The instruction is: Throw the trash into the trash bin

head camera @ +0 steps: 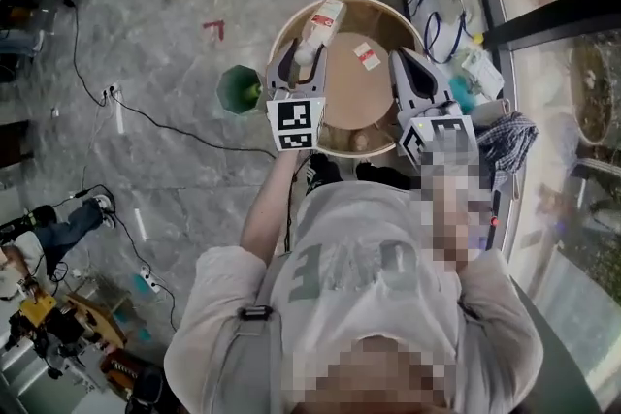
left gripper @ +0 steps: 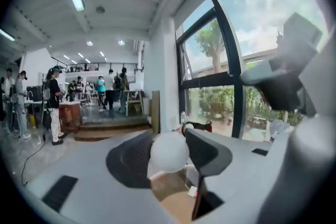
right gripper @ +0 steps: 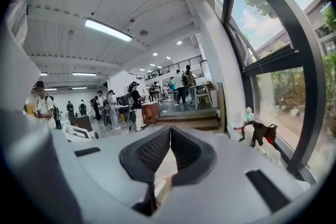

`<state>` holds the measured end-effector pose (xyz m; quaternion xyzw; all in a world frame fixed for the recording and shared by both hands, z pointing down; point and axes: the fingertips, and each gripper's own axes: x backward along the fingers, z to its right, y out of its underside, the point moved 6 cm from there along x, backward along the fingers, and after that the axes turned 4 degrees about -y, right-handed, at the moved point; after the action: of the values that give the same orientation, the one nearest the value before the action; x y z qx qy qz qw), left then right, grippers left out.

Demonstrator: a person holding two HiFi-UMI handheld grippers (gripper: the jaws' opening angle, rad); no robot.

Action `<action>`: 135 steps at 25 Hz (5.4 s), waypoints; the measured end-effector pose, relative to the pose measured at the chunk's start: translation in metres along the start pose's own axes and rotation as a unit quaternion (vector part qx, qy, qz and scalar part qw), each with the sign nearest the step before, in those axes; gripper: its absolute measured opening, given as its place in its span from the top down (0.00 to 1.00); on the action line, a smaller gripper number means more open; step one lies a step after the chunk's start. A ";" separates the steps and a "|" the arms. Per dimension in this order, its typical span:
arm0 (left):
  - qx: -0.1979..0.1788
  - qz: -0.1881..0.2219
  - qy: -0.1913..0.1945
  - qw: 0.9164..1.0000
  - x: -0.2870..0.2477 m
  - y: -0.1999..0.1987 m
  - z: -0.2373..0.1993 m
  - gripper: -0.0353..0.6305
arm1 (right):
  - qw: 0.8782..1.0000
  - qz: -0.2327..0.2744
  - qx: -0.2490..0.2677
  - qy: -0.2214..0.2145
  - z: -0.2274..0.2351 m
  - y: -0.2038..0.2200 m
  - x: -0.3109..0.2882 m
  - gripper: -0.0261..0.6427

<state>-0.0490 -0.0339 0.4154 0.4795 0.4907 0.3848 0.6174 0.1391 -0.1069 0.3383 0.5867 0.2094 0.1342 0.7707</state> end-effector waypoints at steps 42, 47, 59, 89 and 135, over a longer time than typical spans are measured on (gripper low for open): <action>0.078 -0.026 -0.285 0.955 0.071 0.138 -0.285 0.64 | 0.963 -0.161 0.016 -0.215 -0.137 0.135 -0.207 0.94; 0.117 -0.085 -0.308 0.940 0.060 0.271 -0.302 0.64 | 0.947 -0.240 0.017 -0.215 -0.129 0.212 -0.220 0.94; 0.148 -0.152 -0.318 0.924 0.071 0.405 -0.286 0.64 | 0.922 -0.324 0.029 -0.210 -0.130 0.285 -0.220 0.94; 0.137 -0.047 -0.321 0.936 0.118 0.239 -0.317 0.63 | 0.940 -0.228 0.030 -0.253 -0.234 0.166 -0.230 0.94; 0.079 0.185 -0.050 0.978 0.111 -0.135 -0.137 0.93 | 0.994 0.022 -0.001 -0.107 -0.135 -0.041 -0.105 0.94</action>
<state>-0.1576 0.0679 0.2496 0.6277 0.3911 0.4280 0.5196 -0.0194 -0.0513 0.2861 0.6010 0.1128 0.0877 0.7864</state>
